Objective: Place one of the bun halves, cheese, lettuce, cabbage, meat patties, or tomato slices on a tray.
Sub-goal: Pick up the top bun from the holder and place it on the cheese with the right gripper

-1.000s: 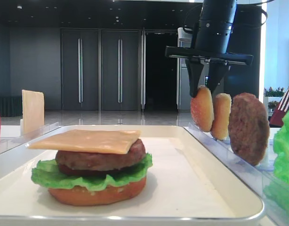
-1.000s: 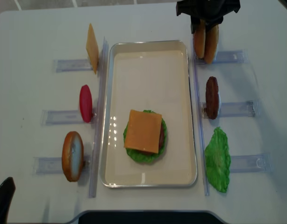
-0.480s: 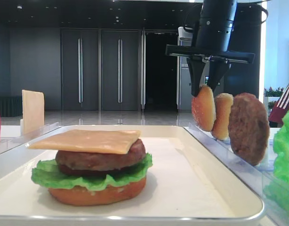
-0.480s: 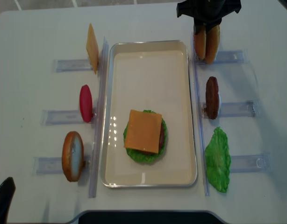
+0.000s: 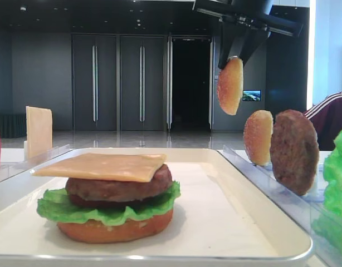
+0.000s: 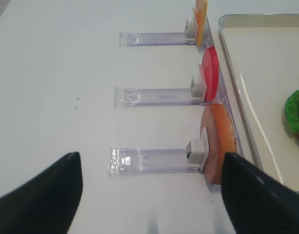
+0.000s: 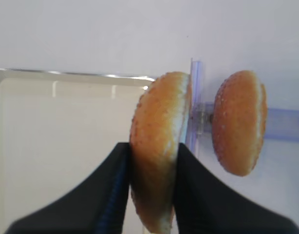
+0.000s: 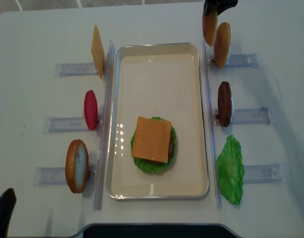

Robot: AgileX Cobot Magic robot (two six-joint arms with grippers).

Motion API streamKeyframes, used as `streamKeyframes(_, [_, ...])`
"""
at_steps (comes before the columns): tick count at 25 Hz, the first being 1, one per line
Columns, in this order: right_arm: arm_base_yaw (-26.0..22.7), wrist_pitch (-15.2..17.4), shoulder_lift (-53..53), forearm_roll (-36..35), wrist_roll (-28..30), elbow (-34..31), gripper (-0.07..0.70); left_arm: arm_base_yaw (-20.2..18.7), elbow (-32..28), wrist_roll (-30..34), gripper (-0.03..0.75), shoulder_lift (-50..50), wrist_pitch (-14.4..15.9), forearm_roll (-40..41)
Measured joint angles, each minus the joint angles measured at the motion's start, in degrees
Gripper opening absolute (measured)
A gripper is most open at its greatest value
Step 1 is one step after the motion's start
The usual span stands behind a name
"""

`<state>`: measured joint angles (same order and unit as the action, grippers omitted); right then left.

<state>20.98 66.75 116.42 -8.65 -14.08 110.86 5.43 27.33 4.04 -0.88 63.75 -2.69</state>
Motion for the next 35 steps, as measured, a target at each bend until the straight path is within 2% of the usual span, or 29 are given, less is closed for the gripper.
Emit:
streamKeyframes(6, [0.0, 3.34, -2.91, -4.97, 1.9, 0.0, 0.219, 0.0, 0.0, 0.0, 0.692, 0.0, 0.0, 0.0])
streamKeyframes(12, [1.59, 2.37, -7.52, -8.68, 4.73, -1.2, 0.219, 0.0, 0.0, 0.0, 0.692, 0.0, 0.0, 0.0])
streamKeyframes(16, [2.75, -2.25, -11.48, -14.19, 7.26, -6.61, 0.219, 0.0, 0.0, 0.0, 0.692, 0.0, 0.0, 0.0])
streamKeyframes(24, [2.87, -12.97, -21.34, -25.06, 15.56, -22.87, 0.219, 0.0, 0.0, 0.0, 0.692, 0.0, 0.0, 0.0])
streamKeyframes(27, [2.87, -16.94, -25.27, -31.98, 20.73, -30.06, 0.219, 0.0, 0.0, 0.0, 0.692, 0.0, 0.0, 0.0])
streamKeyframes(30, [3.05, -20.3, -28.6, -40.38, 28.28, -37.86, 0.219, 0.0, 0.0, 0.0, 0.692, 0.0, 0.0, 0.0])
streamKeyframes(35, [3.81, -23.09, -31.6, -56.2, 41.94, -49.15, 0.218, 0.0, 0.0, 0.0, 0.692, 0.0, 0.0, 0.0])
